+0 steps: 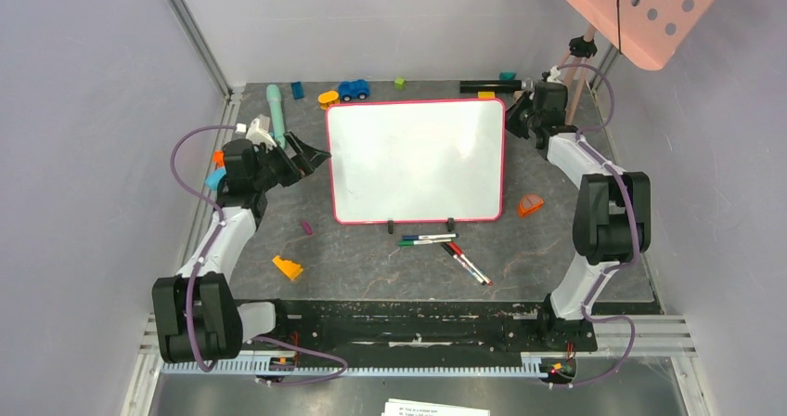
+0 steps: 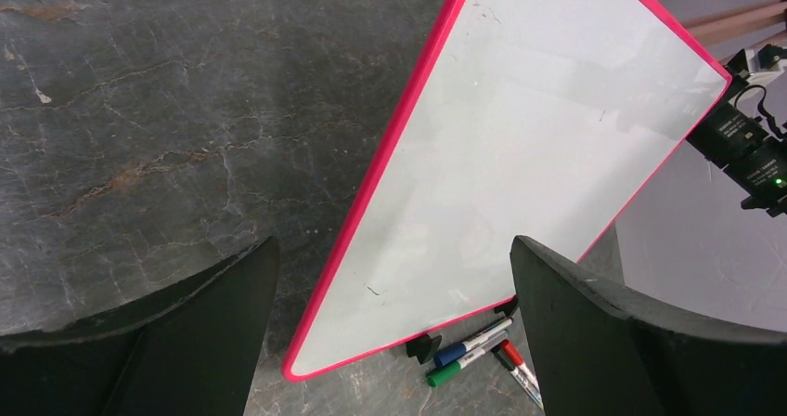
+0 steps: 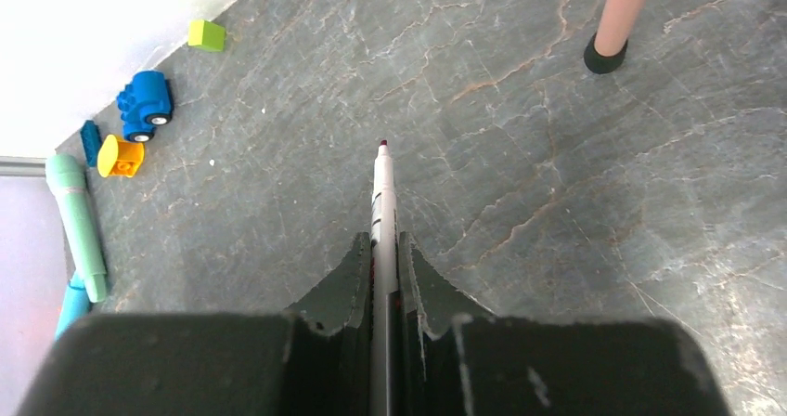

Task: Write a sentence on the whiteboard
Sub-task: Adjust the whiteboard at the center of the board.

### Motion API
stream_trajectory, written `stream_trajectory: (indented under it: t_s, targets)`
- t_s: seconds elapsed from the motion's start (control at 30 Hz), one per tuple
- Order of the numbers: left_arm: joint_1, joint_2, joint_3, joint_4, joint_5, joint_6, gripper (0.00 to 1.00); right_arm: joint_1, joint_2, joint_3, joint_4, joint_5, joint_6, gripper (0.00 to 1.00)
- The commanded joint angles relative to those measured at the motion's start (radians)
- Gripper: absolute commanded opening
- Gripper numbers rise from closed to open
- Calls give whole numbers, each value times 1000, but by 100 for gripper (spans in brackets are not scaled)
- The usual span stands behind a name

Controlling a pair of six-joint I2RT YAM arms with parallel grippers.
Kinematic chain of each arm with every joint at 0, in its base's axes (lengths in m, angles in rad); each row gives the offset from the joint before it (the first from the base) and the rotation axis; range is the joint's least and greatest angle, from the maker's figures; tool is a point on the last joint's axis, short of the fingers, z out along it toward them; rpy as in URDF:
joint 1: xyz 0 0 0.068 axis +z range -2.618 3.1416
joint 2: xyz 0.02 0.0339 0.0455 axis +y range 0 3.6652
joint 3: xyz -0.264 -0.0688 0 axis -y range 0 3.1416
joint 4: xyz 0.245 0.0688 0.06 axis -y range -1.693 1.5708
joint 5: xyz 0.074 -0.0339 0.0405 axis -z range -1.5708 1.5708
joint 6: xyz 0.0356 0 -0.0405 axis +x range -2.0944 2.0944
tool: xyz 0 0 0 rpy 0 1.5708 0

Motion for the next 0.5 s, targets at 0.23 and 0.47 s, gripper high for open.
stream_trajectory:
  t_s: [0.23, 0.47]
  targets:
    - [39, -38, -7, -26, 93, 98, 100, -14, -133, -55, -67, 25, -88, 0]
    - [52, 8, 2, 31, 141, 62, 100, -16, -203, -143, -83, 92, -110, 0]
